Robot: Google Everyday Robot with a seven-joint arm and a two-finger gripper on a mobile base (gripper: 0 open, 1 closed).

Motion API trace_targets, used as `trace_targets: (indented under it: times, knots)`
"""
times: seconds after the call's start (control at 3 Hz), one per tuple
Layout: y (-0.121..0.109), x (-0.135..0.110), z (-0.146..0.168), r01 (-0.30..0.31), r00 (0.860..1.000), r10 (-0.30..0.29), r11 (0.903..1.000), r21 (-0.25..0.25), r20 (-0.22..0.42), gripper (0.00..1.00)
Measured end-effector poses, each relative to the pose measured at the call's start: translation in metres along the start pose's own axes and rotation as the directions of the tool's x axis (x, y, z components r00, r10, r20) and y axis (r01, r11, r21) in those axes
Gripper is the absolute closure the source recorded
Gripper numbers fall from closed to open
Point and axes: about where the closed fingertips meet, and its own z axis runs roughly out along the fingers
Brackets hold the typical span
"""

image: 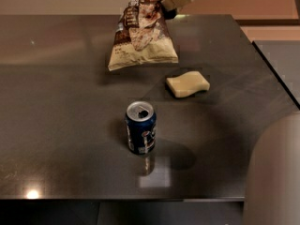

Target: Pick brown chip bag

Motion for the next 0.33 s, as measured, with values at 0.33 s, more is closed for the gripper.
trace_targets:
  times: [0.33]
  knots:
    - [-0.0004,-0.0012,-0.0005,0.001,1.000,-0.001,1.0000,0.001,0.003,1.00]
